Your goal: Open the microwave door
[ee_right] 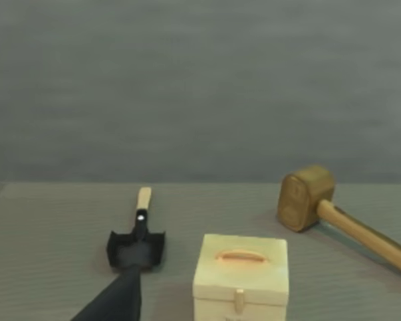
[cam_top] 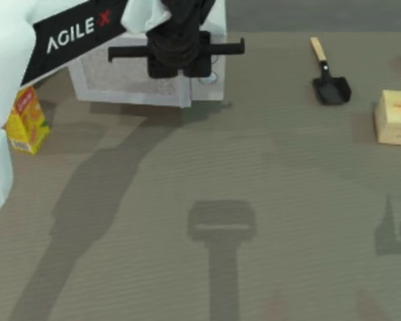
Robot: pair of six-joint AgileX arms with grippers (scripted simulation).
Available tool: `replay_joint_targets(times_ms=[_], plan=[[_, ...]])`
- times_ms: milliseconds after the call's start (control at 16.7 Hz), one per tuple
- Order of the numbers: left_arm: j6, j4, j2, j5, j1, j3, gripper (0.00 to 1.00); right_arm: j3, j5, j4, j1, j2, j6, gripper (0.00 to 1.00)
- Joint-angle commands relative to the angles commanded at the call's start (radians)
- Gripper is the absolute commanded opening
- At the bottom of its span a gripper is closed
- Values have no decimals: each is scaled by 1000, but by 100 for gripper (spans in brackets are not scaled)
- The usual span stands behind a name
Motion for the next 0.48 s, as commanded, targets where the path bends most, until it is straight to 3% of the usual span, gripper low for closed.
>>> replay_joint_targets(times_ms=[480], plan=[[70,57,-67,33,5,-116,0,0,0,0,0,0,0,100]])
